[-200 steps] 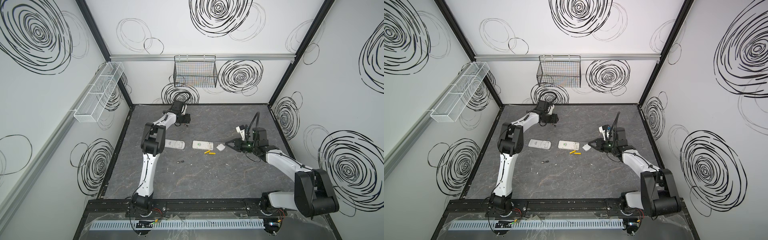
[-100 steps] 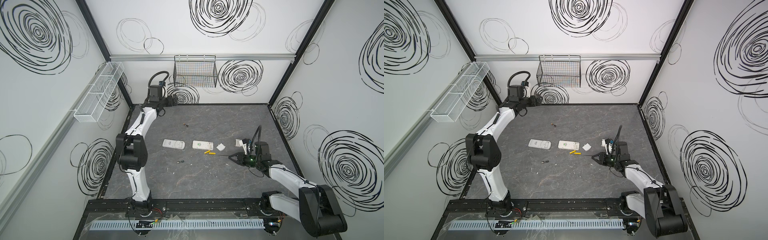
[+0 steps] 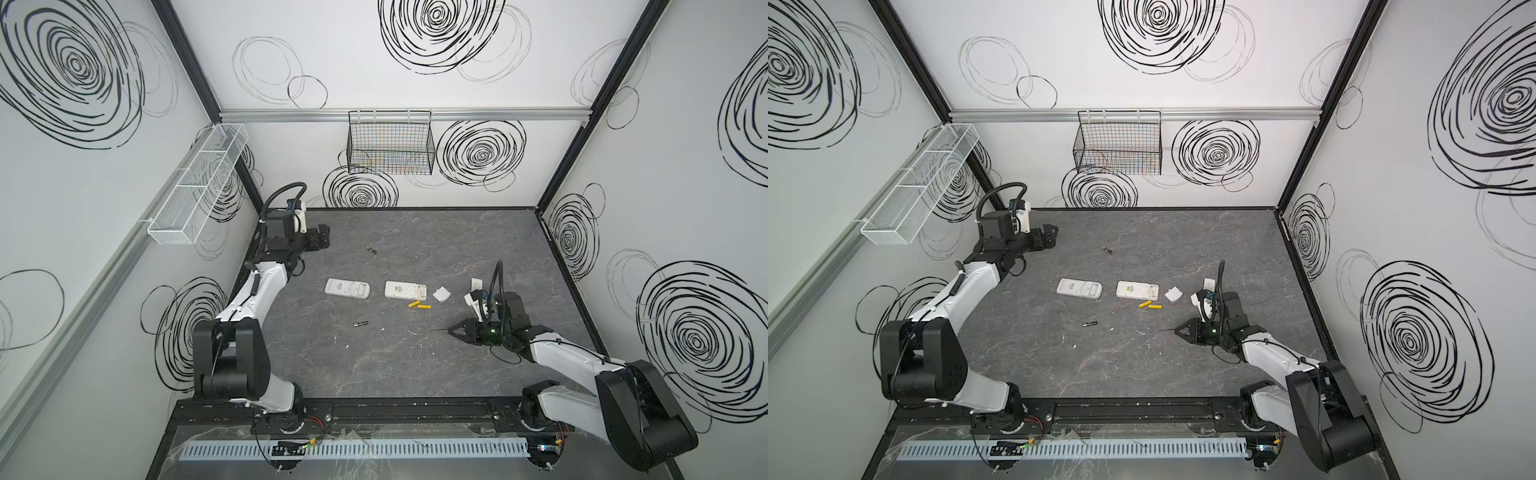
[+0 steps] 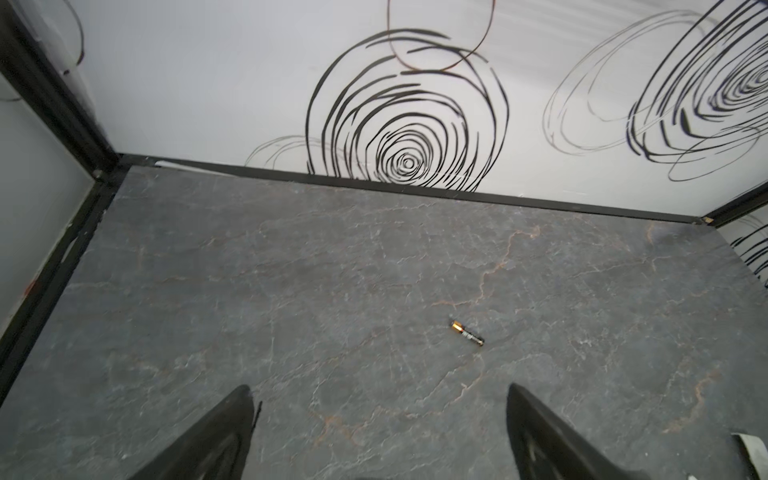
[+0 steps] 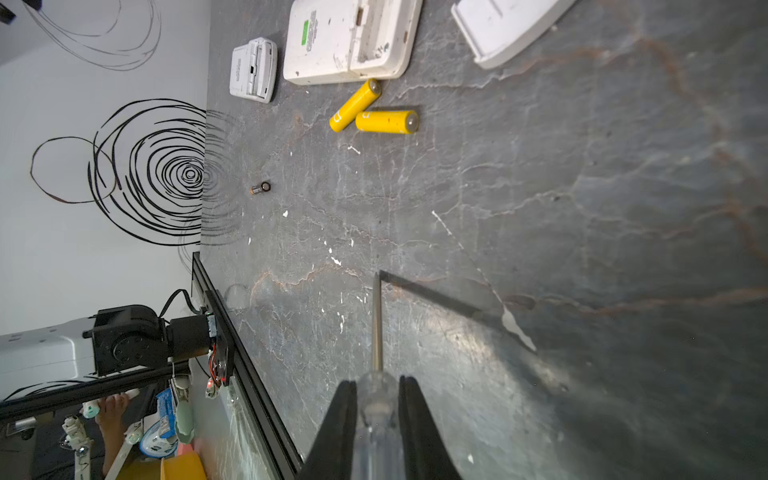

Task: Unload the batteries from the remote control

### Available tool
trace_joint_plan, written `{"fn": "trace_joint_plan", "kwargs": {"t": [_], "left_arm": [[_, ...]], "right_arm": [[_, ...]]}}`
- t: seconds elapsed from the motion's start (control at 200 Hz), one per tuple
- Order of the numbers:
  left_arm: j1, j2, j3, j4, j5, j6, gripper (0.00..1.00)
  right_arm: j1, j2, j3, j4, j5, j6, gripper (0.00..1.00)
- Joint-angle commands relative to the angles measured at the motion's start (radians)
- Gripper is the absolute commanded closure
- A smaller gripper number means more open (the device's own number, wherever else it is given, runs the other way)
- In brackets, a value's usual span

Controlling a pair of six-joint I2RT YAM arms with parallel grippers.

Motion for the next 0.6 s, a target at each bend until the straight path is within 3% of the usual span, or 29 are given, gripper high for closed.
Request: {"fn": "trace_joint_plan", "kwargs": {"t": [0.0,0.21,0.36,0.47,0.595], "left_arm": [[0.071,-0.063,-0.112,0.136,0.059,0.035,0.04],[0.107,-0.197,-0.371,0.354,0.115,0.158,0.04],[0.1,-0.183,-0.495,0.484,0.164,0.129,0.04],[0.082,-0.168,-0.562,0.582,0.165,0.127,0.04],[0.065,-0.138,-0.598,0.684,0.163,0.125,0.04]], "right_arm": [[0.003,0.003,0.001,-0.004,0.09,-0.001,0.82],[-0.028,0.023,0.034,-0.054,0.178,-0.018,0.69],[-0.077,0.022,0.034,-0.062,0.205,-0.023,0.62],[-0.105,0.01,0.036,-0.075,0.22,-0.025,0.48],[-0.115,-0.008,0.031,-0.074,0.242,-0.023,0.39]]}}
